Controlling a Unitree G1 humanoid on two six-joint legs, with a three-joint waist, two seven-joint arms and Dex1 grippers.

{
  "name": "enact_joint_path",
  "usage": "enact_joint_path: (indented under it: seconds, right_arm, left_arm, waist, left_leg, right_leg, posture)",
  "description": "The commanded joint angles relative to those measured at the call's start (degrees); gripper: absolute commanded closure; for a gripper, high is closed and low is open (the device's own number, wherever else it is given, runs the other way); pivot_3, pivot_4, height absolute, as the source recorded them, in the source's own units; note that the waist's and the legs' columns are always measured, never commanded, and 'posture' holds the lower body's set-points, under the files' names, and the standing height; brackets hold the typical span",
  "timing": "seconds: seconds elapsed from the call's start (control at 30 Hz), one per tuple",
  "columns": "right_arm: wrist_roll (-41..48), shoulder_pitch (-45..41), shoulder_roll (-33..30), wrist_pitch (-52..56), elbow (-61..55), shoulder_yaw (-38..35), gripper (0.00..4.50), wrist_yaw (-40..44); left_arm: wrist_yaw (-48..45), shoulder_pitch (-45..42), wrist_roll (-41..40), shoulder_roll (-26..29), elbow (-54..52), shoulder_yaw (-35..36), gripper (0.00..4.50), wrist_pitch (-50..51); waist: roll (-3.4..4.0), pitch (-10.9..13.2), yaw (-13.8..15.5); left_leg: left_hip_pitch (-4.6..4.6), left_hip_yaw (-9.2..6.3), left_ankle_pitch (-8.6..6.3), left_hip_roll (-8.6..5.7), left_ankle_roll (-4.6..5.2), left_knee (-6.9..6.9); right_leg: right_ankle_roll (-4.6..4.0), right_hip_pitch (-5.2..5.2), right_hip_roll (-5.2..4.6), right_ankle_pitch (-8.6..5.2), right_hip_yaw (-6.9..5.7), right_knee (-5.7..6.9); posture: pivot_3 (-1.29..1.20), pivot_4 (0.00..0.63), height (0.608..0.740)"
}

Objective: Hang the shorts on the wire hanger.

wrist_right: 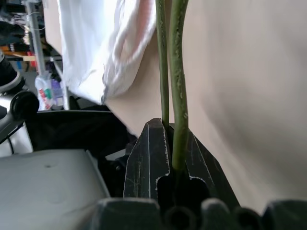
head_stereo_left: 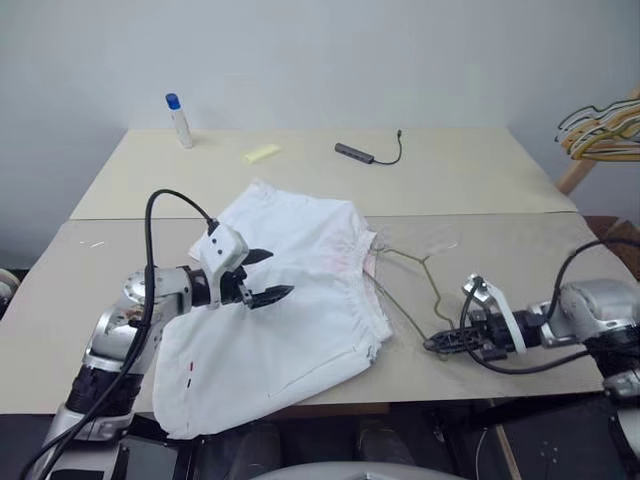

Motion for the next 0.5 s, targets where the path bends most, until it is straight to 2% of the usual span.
enact_joint_path:
  seconds: [0.03, 0.23, 0.37, 0.5]
  right_arm:
    - [-5.34, -5.31, 2.42, -5.03, 6.72, 3.56, 4.50, 4.05]
    - [-10.93, -10.26, 6.16, -9.09, 15.08, 5.31, 4.50, 8.14]
    - [-12.22, -11.15, 6.41, -9.39, 18.23, 1.58, 4.50, 6.50]
    - [-11.90, -8.80, 4.52, -7.82, 15.13, -1.96, 4.50, 5.28]
  left_arm:
    - [0.73, -1.32, 0.01, -0.66, -1.30, 0.24, 0.03, -0.99]
    - [0.62, -0.94, -0.05, -1.14, -1.79, 0.13, 0.03, -1.01]
    - [1.02, -0.34, -0.06, -1.37, -2.25, 0.31, 0.03, -1.00]
    - [1.32, 0.23, -0.04, -1.46, -2.91, 0.20, 0.03, -0.88]
  waist:
    - [0.00, 0.00, 0.15]
    - [0.00, 0.00, 0.68]
    - [0.00, 0.00, 0.83]
    - [0.01, -0.01, 0.81]
  left_leg:
    - [0.01, 0.00, 0.00, 0.00, 0.00, 0.00]
    - [-0.08, -0.01, 0.00, -0.04, 0.00, 0.01]
    - [-0.07, -0.02, 0.00, -0.04, 0.00, 0.05]
    - [-0.07, -0.03, 0.00, -0.04, 0.00, 0.05]
  right_leg:
    - [0.00, 0.00, 0.00, 0.00, 0.00, 0.00]
    - [-0.02, -0.06, -0.06, 0.02, -0.01, 0.01]
    - [-0.04, -0.05, -0.07, 0.02, -0.03, 0.06]
    - [-0.04, -0.05, -0.07, 0.02, -0.04, 0.06]
  posture:
    - [0.05, 0.000, 0.740]
    - [0.05, 0.000, 0.740]
    - [0.05, 0.000, 0.740]
    - [0.04, 0.000, 0.740]
